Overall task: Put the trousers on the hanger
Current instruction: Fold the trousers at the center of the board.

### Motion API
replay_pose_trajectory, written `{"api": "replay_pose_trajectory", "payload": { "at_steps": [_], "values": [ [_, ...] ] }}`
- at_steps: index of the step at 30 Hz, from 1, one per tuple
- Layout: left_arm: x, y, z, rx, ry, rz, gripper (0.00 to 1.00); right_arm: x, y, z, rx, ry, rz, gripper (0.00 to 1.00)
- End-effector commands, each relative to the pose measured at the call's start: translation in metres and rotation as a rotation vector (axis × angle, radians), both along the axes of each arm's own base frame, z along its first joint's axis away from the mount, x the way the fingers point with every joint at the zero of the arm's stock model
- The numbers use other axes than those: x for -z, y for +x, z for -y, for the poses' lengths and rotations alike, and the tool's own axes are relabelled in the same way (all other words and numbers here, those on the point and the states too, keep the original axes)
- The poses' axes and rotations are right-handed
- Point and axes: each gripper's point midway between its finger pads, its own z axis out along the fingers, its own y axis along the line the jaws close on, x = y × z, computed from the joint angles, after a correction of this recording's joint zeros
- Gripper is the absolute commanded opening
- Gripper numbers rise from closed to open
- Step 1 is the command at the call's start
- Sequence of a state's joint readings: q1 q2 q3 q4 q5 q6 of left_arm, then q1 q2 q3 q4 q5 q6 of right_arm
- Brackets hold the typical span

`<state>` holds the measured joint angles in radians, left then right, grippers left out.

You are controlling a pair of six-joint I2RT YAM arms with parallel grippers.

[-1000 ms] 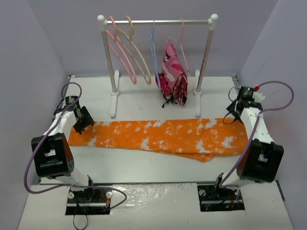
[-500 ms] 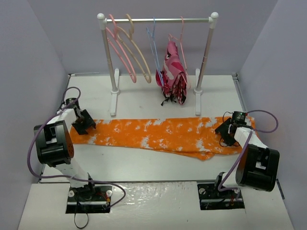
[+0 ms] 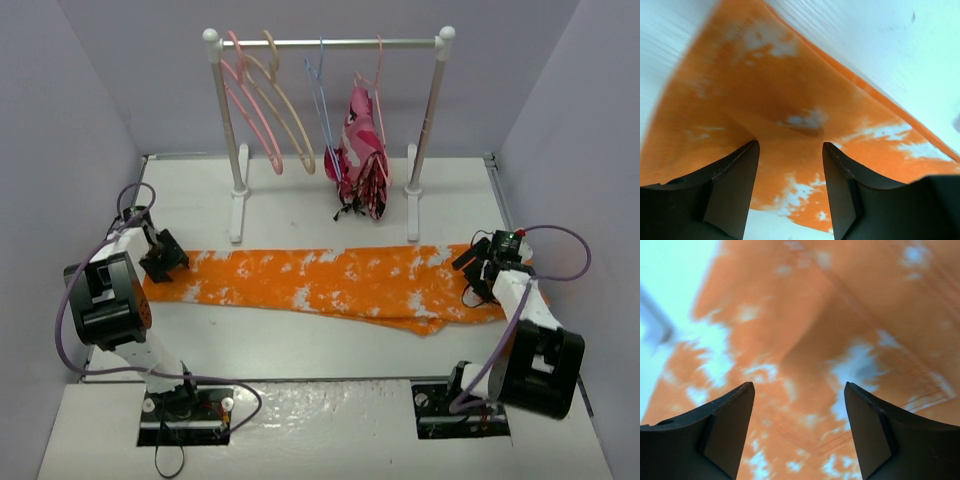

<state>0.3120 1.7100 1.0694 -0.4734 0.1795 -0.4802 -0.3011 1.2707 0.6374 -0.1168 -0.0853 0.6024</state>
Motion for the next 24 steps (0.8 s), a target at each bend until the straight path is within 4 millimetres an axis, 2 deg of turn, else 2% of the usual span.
{"api": "replay_pose_trajectory", "payload": {
  "at_steps": [1, 3, 5, 8, 9, 12, 17, 22, 24],
  "values": [
    [-0.054, 0.036, -0.044, 0.009, 0.152, 0.164, 0.58, -0.085, 0.042, -0.024, -0.151, -0.114, 0.234, 0.79],
    [-0.064, 0.04, -0.051, 0.021, 0.16, 0.212, 0.71, -0.105, 0.049, -0.039, -0.244, -0.143, 0.279, 0.85],
    [-0.068, 0.039, -0.057, 0.048, 0.183, 0.224, 0.76, -0.115, 0.047, -0.045, -0.285, -0.147, 0.301, 0.87],
    [-0.074, 0.028, -0.079, 0.056, 0.231, 0.236, 0.83, -0.138, 0.043, -0.059, -0.383, -0.173, 0.357, 0.91],
    [-0.075, 0.025, -0.086, 0.06, 0.23, 0.24, 0.84, -0.14, 0.042, -0.068, -0.417, -0.163, 0.368, 0.92],
    [-0.076, 0.026, -0.088, 0.126, 0.192, 0.261, 0.84, -0.146, 0.038, -0.086, -0.482, -0.142, 0.397, 0.93],
    [-0.055, 0.025, -0.083, 0.279, 0.048, 0.236, 0.84, -0.149, 0.026, -0.114, -0.607, -0.137, 0.436, 0.93],
    [-0.041, 0.026, -0.08, 0.359, 0.01, 0.201, 0.85, -0.142, 0.016, -0.126, -0.664, -0.131, 0.434, 0.93],
    [-0.034, 0.023, -0.078, 0.377, -0.006, 0.164, 0.91, -0.141, 0.014, -0.129, -0.682, -0.133, 0.436, 0.94]
  ]
}}
